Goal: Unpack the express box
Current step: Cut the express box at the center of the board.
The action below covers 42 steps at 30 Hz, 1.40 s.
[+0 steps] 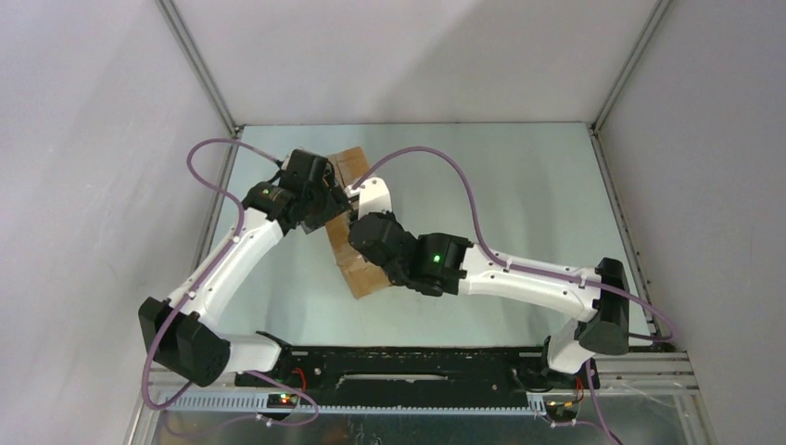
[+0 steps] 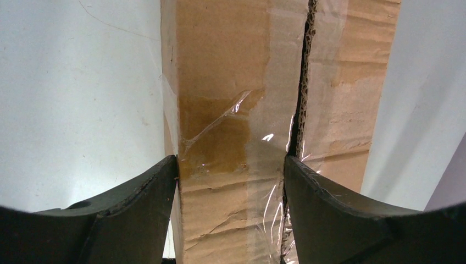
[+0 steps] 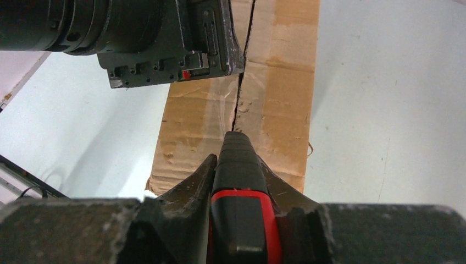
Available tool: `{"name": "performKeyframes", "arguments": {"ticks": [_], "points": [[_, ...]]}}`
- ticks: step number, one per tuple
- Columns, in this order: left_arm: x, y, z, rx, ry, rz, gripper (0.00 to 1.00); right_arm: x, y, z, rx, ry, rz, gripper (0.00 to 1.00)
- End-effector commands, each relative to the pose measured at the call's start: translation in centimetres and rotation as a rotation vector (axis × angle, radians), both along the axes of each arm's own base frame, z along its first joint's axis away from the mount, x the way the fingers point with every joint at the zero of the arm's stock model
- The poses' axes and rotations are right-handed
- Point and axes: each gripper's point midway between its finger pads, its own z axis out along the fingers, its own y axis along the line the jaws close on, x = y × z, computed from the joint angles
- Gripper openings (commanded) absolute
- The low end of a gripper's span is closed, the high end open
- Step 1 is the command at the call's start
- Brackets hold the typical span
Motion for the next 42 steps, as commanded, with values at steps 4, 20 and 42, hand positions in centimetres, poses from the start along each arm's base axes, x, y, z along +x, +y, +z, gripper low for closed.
{"name": "performKeyframes", "arguments": {"ticks": [4, 20, 42], "points": [[0.0, 1.0, -1.5, 0.016, 0.022, 0.071, 0.71, -1.5, -0.6, -1.3, -0.066, 0.07, 0.021, 0.0], [0.1, 1.3, -2.5, 0.026, 0.039, 0.107, 0.71, -3.3, -2.4, 1.8, -0.04, 0.077, 0.024, 0.0], [0.2, 1.4, -2.6, 0.019, 0.03, 0.143, 0.71, -3.2, -3.2, 1.3, -0.051, 0.13, 0.009, 0.0]]}}
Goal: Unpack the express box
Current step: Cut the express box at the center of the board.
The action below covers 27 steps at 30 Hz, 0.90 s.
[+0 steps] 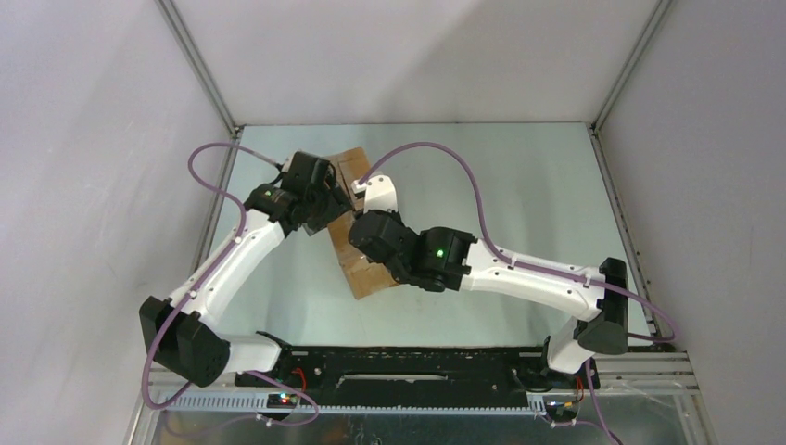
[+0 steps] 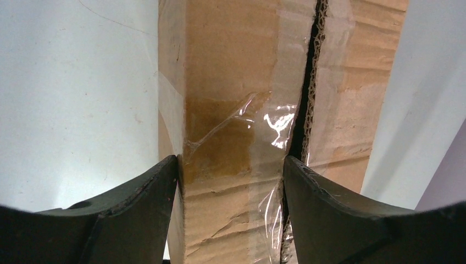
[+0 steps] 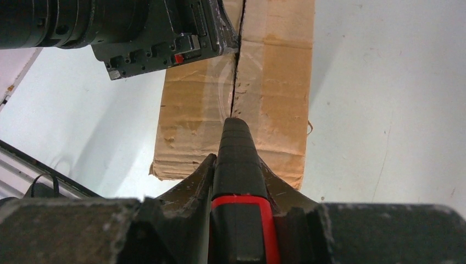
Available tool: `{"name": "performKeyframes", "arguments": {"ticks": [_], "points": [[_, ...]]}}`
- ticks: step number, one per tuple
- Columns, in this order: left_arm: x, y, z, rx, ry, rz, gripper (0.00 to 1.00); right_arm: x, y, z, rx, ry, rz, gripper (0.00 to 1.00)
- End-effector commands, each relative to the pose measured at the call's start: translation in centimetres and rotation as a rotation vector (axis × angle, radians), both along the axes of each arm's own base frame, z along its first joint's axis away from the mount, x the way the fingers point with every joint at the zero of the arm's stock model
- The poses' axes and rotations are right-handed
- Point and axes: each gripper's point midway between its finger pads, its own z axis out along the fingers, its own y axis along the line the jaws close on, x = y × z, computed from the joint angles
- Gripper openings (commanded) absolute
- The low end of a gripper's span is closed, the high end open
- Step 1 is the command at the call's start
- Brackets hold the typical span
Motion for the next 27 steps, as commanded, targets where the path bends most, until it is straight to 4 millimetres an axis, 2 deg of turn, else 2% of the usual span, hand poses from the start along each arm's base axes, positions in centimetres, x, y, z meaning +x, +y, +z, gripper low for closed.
{"name": "performKeyframes", "arguments": {"ticks": [1, 7, 10, 21, 25, 27], "points": [[0.1, 1.6, -2.2, 0.042, 0.027, 0.111, 0.71, -2.3, -2.4, 1.8, -0.035, 0.034, 0.047, 0.0], [0.1, 2.3, -2.1, 0.04, 0.015, 0.166, 0.71, -2.6, -2.8, 2.6, -0.035, 0.027, 0.049, 0.0], [0.0, 2.3, -1.8, 0.001, -0.014, 0.207, 0.7, -3.0, -2.6, 2.3, -0.047, 0.041, 0.054, 0.0], [-0.9, 2.6, -0.3, -0.052, -0.103, 0.334, 0.67, -4.4, -2.3, -3.6, -0.146, 0.157, 0.048, 0.0], [-1.0, 2.8, -0.6, -0.038, -0.101, 0.361, 0.66, -4.4, -2.7, -4.0, -0.163, 0.164, 0.04, 0.0], [-1.0, 3.1, -0.8, -0.034, -0.097, 0.382, 0.66, -4.4, -3.0, -3.2, -0.156, 0.149, 0.035, 0.0]]}}
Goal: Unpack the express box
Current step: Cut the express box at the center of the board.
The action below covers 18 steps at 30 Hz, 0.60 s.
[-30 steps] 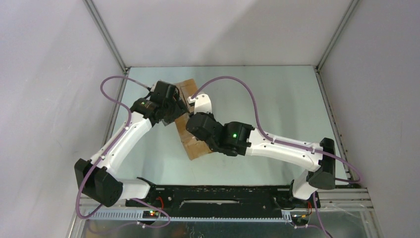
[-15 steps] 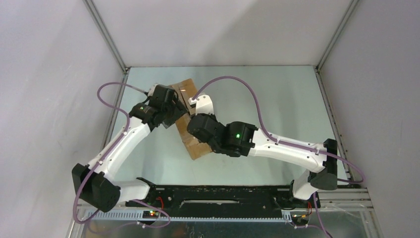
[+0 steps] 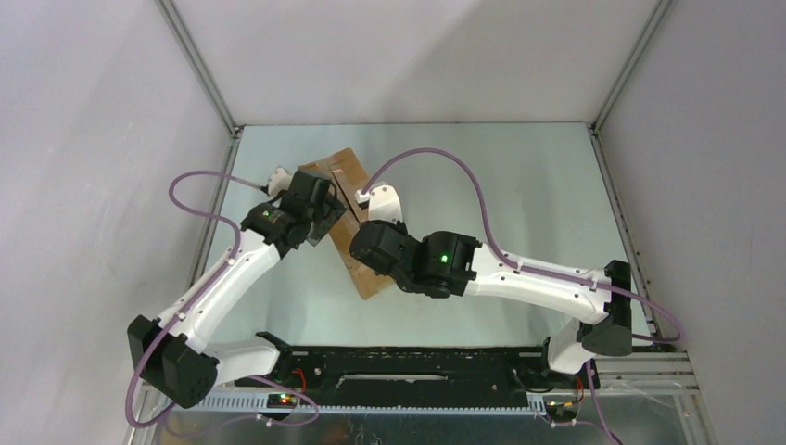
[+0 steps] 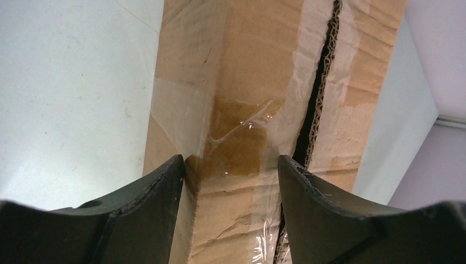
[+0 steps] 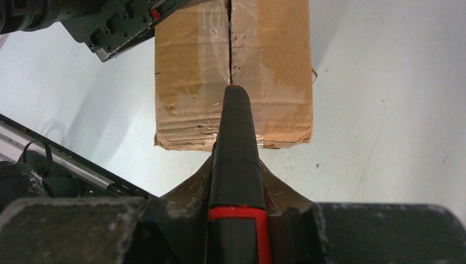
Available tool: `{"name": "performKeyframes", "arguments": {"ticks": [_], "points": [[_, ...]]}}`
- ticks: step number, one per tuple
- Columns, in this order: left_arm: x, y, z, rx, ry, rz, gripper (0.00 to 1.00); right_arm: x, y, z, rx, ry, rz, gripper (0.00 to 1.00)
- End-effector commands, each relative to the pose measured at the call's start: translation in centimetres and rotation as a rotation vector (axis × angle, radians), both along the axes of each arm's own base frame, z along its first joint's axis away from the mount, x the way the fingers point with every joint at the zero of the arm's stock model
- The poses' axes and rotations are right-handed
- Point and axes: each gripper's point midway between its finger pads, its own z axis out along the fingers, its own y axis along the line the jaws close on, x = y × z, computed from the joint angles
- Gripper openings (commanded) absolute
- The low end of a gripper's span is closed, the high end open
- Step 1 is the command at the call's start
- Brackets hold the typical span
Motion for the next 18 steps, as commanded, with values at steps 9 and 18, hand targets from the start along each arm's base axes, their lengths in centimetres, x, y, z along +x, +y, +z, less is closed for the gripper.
{"name": "performKeyframes", "arguments": {"ticks": [9, 18], "points": [[-0.3, 2.8, -1.8, 0.083, 0.034, 0.154, 0.65, -1.7, -3.4, 2.3, -0.042, 0.002, 0.01, 0.0], [-0.3, 3.0, -2.0, 0.096, 0.039, 0.168, 0.65, -2.4, -3.4, 1.6, -0.062, 0.022, 0.027, 0.0]]}}
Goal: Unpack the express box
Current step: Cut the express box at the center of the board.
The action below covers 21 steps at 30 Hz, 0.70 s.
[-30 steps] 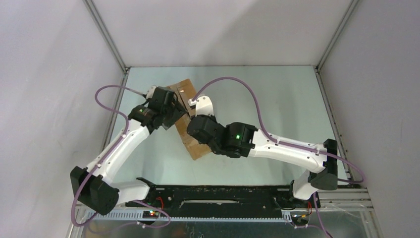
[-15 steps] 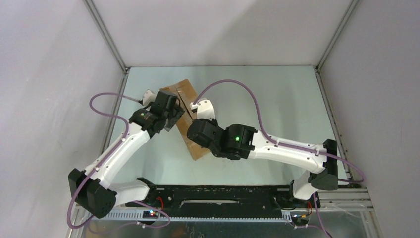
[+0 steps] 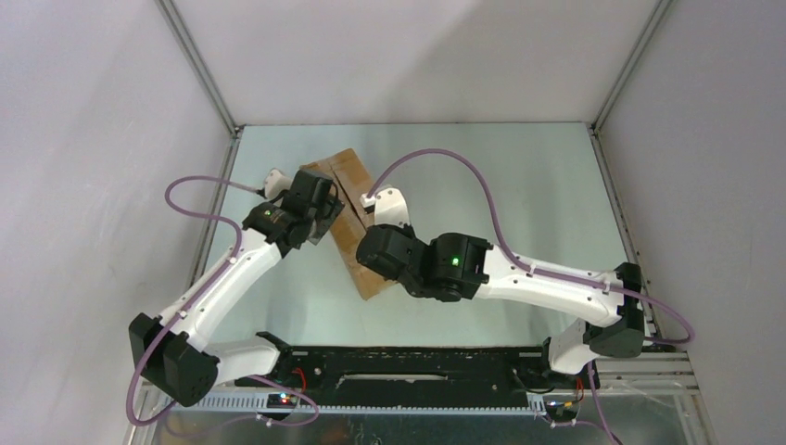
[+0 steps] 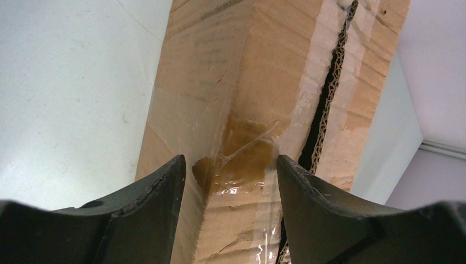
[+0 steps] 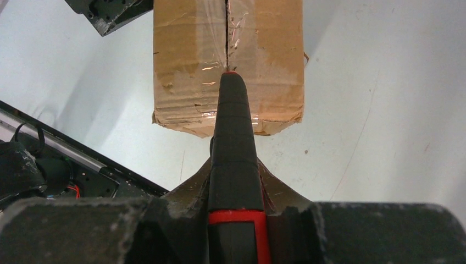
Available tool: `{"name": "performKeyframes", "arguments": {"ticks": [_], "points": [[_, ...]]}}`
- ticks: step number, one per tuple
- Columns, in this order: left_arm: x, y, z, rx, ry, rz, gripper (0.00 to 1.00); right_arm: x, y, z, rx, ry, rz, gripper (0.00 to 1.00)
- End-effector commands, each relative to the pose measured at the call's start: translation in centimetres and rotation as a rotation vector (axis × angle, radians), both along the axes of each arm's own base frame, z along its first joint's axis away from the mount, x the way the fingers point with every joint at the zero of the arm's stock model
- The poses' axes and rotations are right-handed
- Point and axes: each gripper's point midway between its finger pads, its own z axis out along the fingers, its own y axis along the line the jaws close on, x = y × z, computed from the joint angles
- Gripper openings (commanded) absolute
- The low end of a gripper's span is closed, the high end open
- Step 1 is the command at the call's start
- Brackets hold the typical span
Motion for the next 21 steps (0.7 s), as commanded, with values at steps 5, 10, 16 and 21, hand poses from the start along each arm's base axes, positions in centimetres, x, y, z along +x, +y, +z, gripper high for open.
{"name": "performKeyframes", "arguments": {"ticks": [5, 10, 16, 21], "points": [[-0.8, 2.3, -2.1, 0.112, 0.066, 0.061, 0.65, -1.7, -1.4, -1.5, -0.063, 0.069, 0.033, 0.0], [-0.7, 2.1, -2.2, 0.107, 0.068, 0.051, 0.65, -1.5, -1.2, -3.9, -0.093, 0.121, 0.041, 0.0], [-0.7, 1.8, -2.3, 0.105, 0.07, 0.043, 0.64, -1.0, -1.2, -5.4, -0.117, 0.144, 0.035, 0.0], [-0.6, 1.6, -2.1, 0.104, 0.066, 0.038, 0.64, -0.9, -0.9, -6.9, -0.136, 0.169, 0.042, 0.0]]}}
